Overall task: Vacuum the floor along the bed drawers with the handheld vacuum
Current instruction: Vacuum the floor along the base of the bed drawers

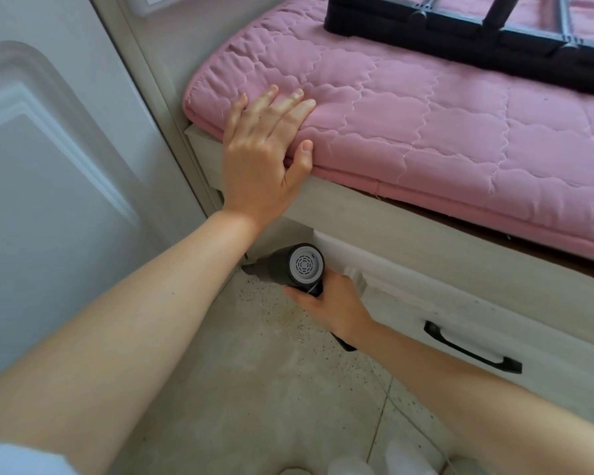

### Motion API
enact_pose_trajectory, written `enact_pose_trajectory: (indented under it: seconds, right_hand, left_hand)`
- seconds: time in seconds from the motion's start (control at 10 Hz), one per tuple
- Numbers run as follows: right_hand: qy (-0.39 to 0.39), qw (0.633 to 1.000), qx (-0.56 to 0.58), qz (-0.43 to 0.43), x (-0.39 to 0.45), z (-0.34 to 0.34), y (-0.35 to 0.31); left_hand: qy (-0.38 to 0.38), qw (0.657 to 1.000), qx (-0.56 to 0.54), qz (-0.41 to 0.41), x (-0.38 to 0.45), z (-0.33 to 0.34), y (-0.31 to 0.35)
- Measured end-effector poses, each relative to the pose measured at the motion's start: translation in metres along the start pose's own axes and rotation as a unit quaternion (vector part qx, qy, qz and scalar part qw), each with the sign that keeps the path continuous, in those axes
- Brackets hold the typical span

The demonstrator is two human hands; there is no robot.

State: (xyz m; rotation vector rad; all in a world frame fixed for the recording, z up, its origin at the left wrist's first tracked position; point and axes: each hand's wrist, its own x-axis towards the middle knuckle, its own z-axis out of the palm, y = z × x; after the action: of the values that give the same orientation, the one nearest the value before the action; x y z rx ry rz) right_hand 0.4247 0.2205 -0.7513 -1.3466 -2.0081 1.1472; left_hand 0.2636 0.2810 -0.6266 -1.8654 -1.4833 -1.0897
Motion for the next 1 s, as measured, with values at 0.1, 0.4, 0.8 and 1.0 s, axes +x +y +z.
enact_pose_trajectory:
  seconds: [0.1, 0.4, 0.8, 1.0]
  right_hand:
    - [-0.003, 1.000, -0.009, -0.009, 0.002, 0.000, -0.001]
    - [0.016, 0.999, -0.033, 0.000, 0.001, -0.005, 0.004]
    - [0.013, 0.999, -0.042, -0.012, -0.006, -0.024, -0.001]
    - [0.005, 0.999, -0.048, 0.008, -0.006, -0.025, -0.005]
  left_hand:
    - [-0.001, 1.000, -0.001, -0.001, 0.000, 0.000, -0.001]
    - [0.013, 1.000, 0.006, 0.008, 0.000, 0.003, -0.002]
    - [0.023, 1.000, 0.011, 0.007, -0.002, 0.005, -0.003]
    - [0.026, 1.000, 0.010, 0.009, -0.001, 0.006, -0.003]
